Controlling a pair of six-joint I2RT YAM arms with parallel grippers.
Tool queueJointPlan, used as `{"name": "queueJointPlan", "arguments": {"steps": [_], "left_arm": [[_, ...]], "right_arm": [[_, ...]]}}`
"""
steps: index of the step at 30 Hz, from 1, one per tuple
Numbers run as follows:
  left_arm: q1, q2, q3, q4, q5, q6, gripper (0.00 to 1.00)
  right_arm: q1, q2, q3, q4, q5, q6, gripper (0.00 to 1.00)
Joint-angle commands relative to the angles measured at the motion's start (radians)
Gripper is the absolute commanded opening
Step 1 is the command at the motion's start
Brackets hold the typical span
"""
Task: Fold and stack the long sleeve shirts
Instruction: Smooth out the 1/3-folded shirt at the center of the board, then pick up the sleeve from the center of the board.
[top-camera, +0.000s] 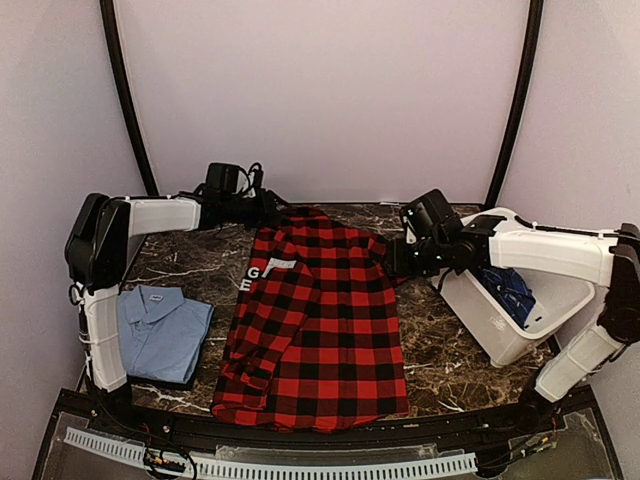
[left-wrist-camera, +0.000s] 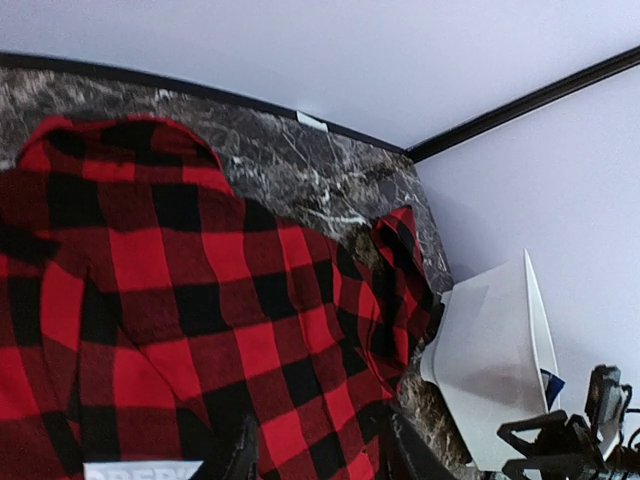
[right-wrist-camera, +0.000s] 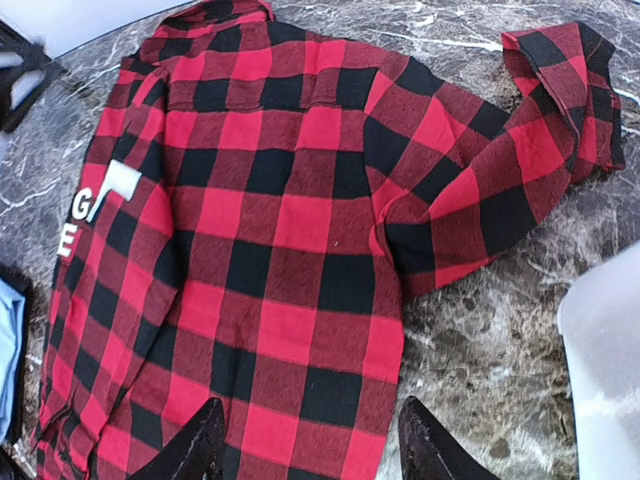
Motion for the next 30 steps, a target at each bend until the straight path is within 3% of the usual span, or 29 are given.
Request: {"name": "queueJointPlan", "arguments": {"steps": [1, 9, 23, 30], "left_arm": [[-0.059, -0.072, -0.194, 0.142, 0.053, -0.092, 0.40], [-0.094, -0.061, -0.402, 0.334, 0.065, -0.221, 0.37], [0.010, -0.123, -0.688, 0.357, 0.028, -0.247, 0.36], [0.054, -0.171, -0.722, 0.287, 0.027, -0.192, 0.36]], "right_arm": [[-0.025, 0.084, 0.077, 0.014, 0.004, -0.042, 0.56], [-0.033, 0.165, 0.117, 0.029, -0.005, -0.042, 0.56], [-0.072, 0.280, 0.200, 0.031, -0.027, -0.078, 0.56], [-0.129, 0.372, 0.369, -0.044, 0.069, -0.141, 0.56]]}}
